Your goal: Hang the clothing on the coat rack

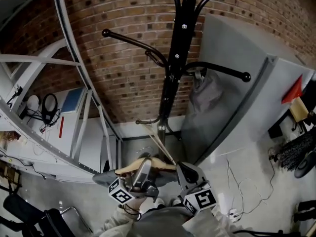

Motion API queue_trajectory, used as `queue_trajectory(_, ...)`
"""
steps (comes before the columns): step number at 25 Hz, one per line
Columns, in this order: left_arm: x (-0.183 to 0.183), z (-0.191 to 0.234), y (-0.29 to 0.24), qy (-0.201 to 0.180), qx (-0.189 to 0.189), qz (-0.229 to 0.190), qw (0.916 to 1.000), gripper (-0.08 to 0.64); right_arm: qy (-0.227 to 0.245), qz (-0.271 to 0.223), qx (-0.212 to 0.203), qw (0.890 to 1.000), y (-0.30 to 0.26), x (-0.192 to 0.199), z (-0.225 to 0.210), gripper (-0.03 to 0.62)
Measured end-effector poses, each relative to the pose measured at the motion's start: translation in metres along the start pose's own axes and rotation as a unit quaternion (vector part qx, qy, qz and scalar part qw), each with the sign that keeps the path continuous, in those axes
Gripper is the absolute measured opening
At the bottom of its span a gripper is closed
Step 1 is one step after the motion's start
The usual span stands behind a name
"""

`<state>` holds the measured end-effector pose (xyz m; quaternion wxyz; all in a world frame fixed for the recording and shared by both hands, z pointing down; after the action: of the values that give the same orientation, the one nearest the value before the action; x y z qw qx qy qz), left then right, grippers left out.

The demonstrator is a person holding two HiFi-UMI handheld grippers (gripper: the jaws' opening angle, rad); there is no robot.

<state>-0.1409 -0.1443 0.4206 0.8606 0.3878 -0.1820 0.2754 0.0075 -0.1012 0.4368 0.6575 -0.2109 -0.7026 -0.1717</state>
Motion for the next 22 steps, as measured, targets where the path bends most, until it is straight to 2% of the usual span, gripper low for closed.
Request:
queue_trajectory(8, 0.039, -0.017, -0.023, 0.028, 0.018, 0.017, 0.9993, 0.104, 0.001, 0.006, 0.018, 1.0, 0.029, -0.001, -0.022, 0.023)
queue_trajectory(12, 0.056, -0.024, -0.033, 0.02, 0.015, 0.018, 0.9995, 0.104, -0.001, -0.01, 0.006, 1.0, 0.044, -0.005, -0.035, 0.023)
queue_trajectory(18, 0.078, -0.036, -0.044, -0.001, 0.004, 0.009, 0.9999, 0.104, -0.002, 0.002, 0.0, 1.0, 0.067, -0.001, -0.061, 0.023)
queue_trajectory(22, 0.084, -0.038, -0.044, -0.001, -0.002, 0.008, 1.0, 0.104, -0.004, 0.0, -0.006, 1.0, 0.071, 0.002, -0.065, 0.023)
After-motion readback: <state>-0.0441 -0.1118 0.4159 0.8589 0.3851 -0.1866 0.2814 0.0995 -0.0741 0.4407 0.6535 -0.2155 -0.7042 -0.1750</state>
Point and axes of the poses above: the fingertips, and each gripper's own axes: y backward along the fingers, z to its left, x out of its underside, the point moved 5 cm from there along y, backward along the fingers, and after that the axes turned 5 degrees about -x, right-handed, at the moved point
